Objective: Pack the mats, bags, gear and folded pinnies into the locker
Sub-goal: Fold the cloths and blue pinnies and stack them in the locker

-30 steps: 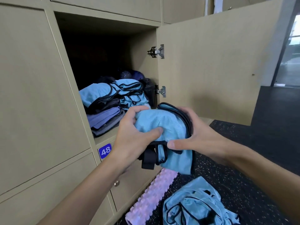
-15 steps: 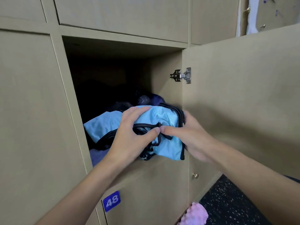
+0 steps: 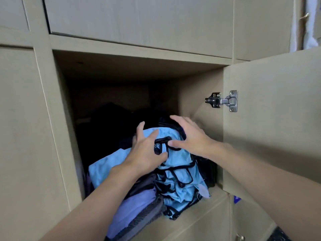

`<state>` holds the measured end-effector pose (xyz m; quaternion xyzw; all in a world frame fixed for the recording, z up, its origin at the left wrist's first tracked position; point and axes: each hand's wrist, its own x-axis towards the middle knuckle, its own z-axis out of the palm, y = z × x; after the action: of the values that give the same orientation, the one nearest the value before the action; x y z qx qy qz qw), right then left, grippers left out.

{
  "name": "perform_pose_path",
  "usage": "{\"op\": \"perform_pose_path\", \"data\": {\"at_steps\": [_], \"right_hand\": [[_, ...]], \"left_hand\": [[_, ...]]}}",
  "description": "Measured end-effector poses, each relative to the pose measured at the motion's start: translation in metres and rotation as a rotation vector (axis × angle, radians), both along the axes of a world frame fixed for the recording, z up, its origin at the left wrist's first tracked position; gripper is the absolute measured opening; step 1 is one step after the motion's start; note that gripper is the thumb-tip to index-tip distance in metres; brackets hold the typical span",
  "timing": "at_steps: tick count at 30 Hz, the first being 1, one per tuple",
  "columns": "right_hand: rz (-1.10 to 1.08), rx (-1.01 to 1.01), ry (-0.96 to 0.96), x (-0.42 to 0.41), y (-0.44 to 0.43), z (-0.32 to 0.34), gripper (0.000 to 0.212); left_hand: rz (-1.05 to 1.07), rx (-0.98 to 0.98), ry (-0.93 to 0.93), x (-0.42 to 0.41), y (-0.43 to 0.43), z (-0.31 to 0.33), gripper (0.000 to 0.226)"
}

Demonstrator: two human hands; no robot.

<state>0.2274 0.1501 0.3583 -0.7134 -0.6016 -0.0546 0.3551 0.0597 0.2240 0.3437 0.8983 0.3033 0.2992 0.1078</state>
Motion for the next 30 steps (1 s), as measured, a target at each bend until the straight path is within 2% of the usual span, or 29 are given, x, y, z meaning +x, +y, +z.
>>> {"op": "perform_pose_path", "data": {"at_steps": [3, 9, 12, 16, 20, 30], "right_hand": [[0.010, -0.151, -0.198, 0.008, 0.007, -0.019, 0.079], [-0.036, -0.223, -0.384, 0.014, 0.018, -0.029, 0.075], [-0.042, -0.261, -0.428, 0.015, 0.021, -0.028, 0.075], [-0.007, -0.167, -0.497, 0.014, 0.013, -0.036, 0.074], [-0.049, -0.301, -0.629, 0.013, 0.005, -0.043, 0.078], [-0.107, -0.321, -0.551, -0.004, -0.024, -0.027, 0.080]], "left_hand": [[0.130, 0.174, 0.230, 0.006, 0.008, -0.010, 0.086], [0.163, 0.469, 0.187, 0.002, 0.014, -0.023, 0.080], [0.119, 0.439, 0.266, 0.001, 0.019, -0.028, 0.080], [0.146, 0.402, 0.381, 0.001, 0.023, -0.026, 0.082], [0.165, 0.370, 0.454, 0.001, 0.023, -0.026, 0.082], [0.147, 0.342, 0.440, -0.001, 0.007, -0.010, 0.088]]}}
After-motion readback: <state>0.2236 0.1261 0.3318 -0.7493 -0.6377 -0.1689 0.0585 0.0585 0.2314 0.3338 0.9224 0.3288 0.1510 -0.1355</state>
